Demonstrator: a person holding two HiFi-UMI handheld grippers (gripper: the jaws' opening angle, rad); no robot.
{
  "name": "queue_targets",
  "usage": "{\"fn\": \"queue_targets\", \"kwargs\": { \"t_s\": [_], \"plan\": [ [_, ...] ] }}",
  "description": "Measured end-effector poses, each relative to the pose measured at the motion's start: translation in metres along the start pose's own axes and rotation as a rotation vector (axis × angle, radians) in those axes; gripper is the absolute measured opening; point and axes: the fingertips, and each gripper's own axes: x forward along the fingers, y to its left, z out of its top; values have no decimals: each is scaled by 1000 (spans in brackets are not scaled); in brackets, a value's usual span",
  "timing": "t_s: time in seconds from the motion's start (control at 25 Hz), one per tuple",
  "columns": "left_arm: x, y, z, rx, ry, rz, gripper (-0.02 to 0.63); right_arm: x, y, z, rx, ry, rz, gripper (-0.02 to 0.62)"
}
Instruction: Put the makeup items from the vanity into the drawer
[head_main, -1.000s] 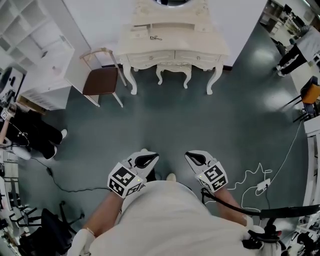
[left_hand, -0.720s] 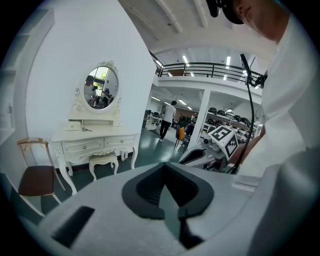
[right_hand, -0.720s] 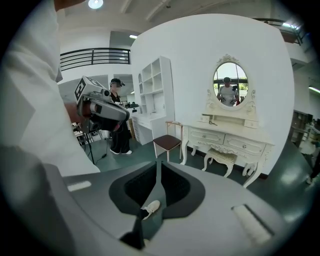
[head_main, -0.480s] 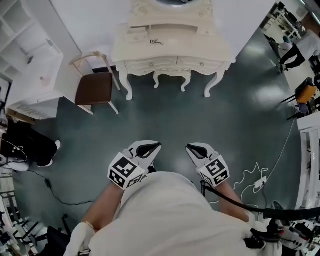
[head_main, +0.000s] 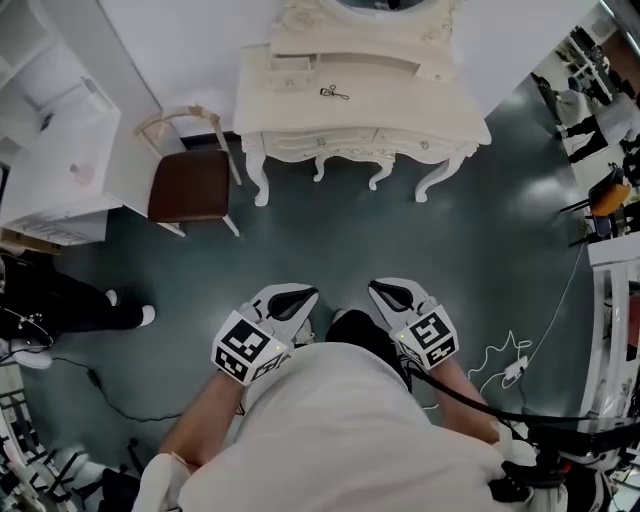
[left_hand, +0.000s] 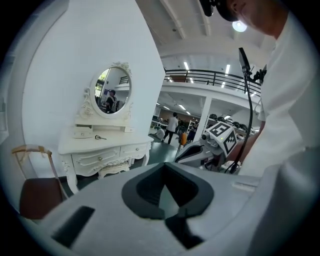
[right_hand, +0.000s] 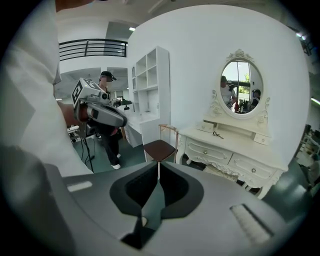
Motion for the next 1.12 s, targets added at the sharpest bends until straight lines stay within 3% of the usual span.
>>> {"fn": "queue_targets", "kwargs": {
  "t_s": [0.32,0.76,1.12],
  "plan": [
    [18,78,29,-23,-11,49,-2,65,-53,38,-16,4,39,14],
    [96,201,118,-54,24,117,-2,169,-221,119,-59,-24,108,21],
    [152,274,165,-61,31,145,-2,258,-336,140,-119,15,113,34]
  ]
}}
